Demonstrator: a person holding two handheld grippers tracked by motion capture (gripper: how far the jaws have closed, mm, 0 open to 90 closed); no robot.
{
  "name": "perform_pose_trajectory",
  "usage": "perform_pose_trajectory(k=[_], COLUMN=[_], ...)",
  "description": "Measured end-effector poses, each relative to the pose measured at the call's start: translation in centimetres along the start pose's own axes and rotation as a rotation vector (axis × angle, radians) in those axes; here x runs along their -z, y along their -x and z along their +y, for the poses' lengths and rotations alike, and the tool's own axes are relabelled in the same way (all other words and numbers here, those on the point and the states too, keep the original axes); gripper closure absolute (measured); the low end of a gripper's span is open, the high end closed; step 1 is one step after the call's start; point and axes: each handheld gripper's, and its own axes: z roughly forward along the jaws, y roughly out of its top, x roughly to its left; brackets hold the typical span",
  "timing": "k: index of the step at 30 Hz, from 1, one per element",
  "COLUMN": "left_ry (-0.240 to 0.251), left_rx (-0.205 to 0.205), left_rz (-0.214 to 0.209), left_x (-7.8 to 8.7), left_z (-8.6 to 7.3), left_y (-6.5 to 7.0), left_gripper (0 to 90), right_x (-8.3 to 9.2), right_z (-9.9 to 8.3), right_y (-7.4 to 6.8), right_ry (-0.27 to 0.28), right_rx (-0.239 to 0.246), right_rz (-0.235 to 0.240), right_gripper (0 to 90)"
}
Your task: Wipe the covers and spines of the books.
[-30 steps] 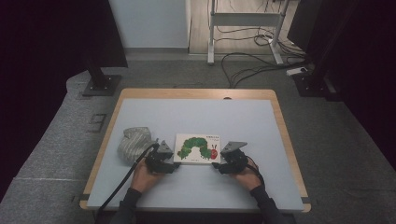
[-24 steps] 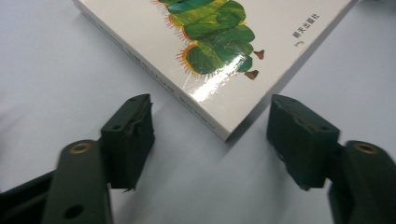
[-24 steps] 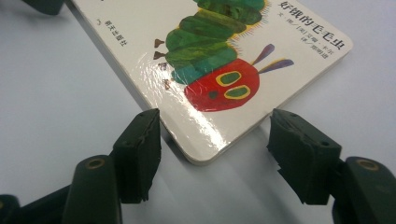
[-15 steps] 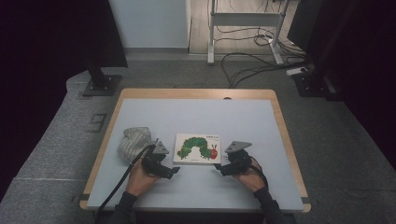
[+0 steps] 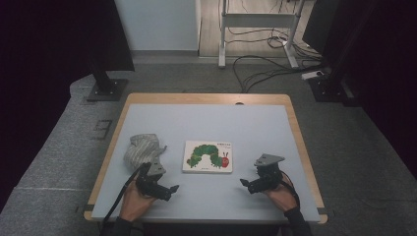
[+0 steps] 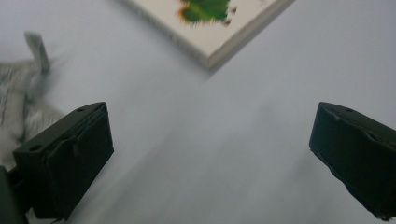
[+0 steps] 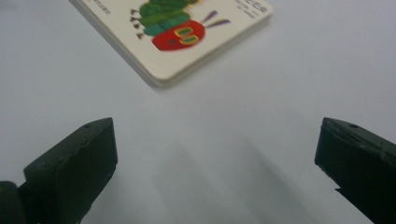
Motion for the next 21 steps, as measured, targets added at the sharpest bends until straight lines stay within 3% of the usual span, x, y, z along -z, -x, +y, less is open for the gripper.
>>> perform_pose_trajectory(k=[6,7,12,21], left_ry=[-0.029,-0.013,-0.019,-0.016], left_rx=[0.016,0.036,0.065,0.065], left_rz=[0.025,0.009,-0.015,-0.014], left_x=[-0.7,-0.9,-1.0,-1.0], left_z=[-2.1,-2.4,-2.5,-2.6], left_y=[-0.3,-0.5,-0.8,-0.8], left_gripper=[0.0,0.0,0.0,0.0], right_x=[0.8,0.8,0.8,0.7], right_z=[-2.0,-2.3,-3.7,-3.9], right_y=[1.1,1.3,2.2,2.3], right_ry=[-0.016,-0.021,-0.038,-0.045], right_rx=[-0.034,-0.041,-0.089,-0.094], right_rz=[-0.053,-0.061,-0.066,-0.070], right_gripper=[0.0,0.0,0.0,0.0])
